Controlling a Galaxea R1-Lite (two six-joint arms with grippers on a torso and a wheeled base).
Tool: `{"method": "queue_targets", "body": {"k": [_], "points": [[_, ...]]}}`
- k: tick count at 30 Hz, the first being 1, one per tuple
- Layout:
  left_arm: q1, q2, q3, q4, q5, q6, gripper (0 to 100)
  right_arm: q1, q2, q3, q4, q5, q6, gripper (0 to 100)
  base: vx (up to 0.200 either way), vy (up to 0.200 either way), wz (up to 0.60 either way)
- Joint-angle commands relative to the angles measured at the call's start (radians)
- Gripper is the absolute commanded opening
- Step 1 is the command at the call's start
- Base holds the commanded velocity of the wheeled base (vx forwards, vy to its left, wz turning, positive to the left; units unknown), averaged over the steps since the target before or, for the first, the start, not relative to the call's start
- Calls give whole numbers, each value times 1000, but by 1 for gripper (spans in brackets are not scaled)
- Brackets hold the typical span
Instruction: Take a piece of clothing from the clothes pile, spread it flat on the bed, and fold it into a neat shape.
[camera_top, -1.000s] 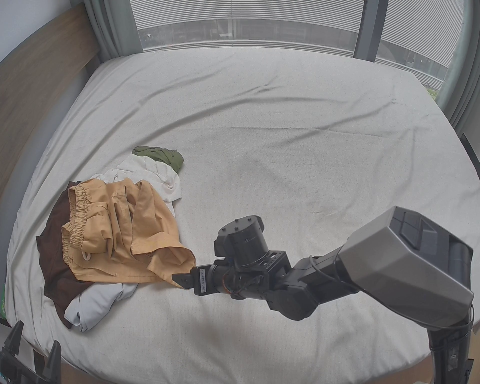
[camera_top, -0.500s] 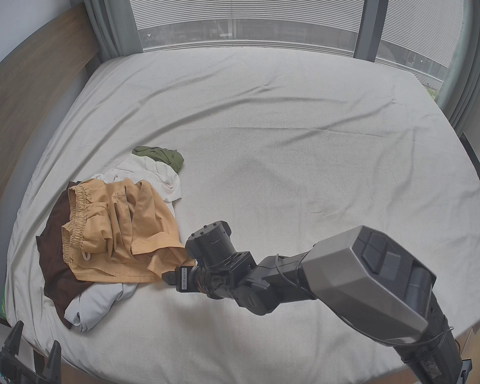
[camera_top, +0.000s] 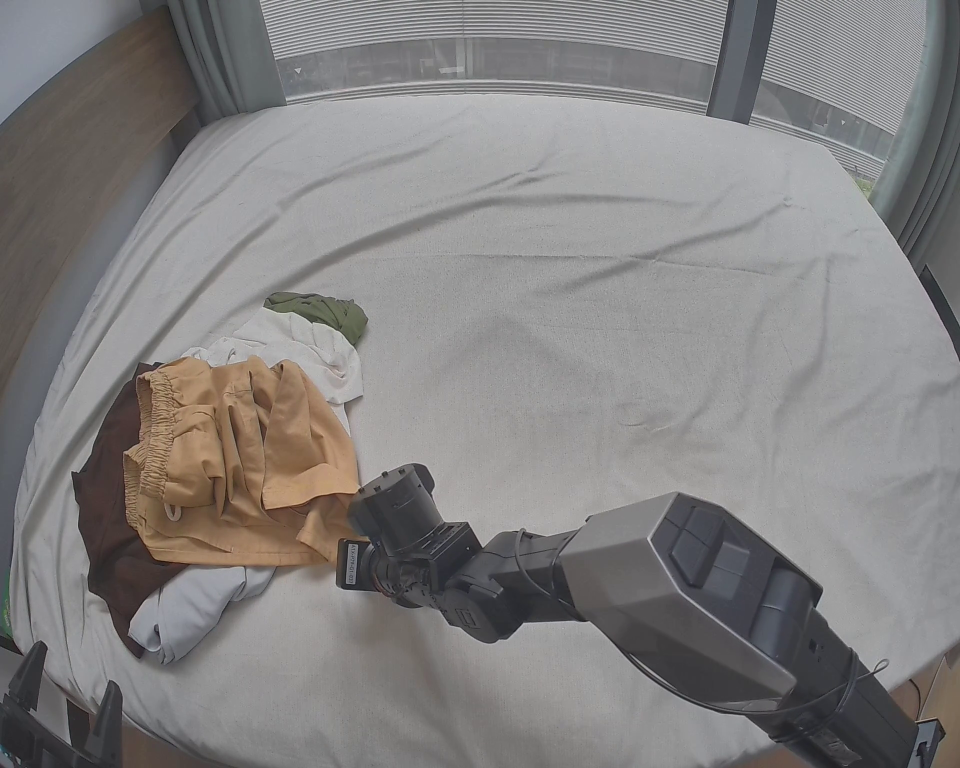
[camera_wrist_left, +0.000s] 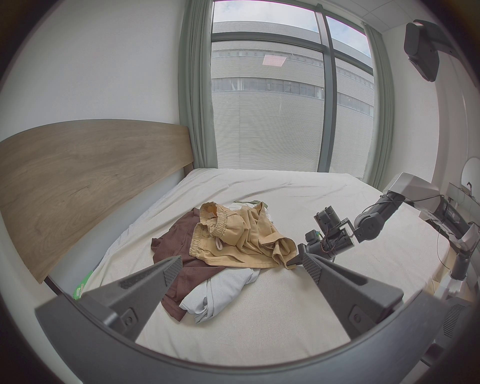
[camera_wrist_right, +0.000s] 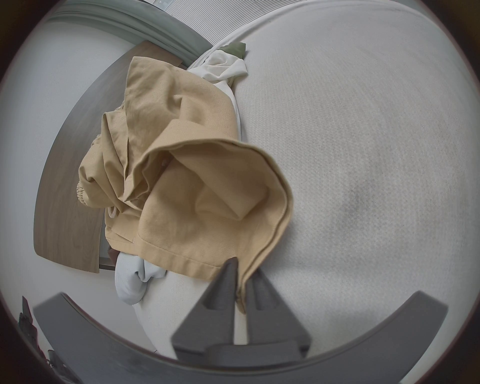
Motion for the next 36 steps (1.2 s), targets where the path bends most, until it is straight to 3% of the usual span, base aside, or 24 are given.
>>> {"method": "queue_targets", "body": {"k": [1,8,18,36], "points": [[0,-16,18,0,0,0,100,-1,-4,3,-1,-3,2,0,0,0,0],[0,-16,18,0,0,0,100,5,-100,100,2,-51,5,0,0,0,0],[0,-16,18,-2,0,0,100,-18,-280,373,-4,-51,7,0,0,0,0],[0,-16,18,0,-2,3,100,-57,-453,676,-115,-36,2,0,0,0,0]]}}
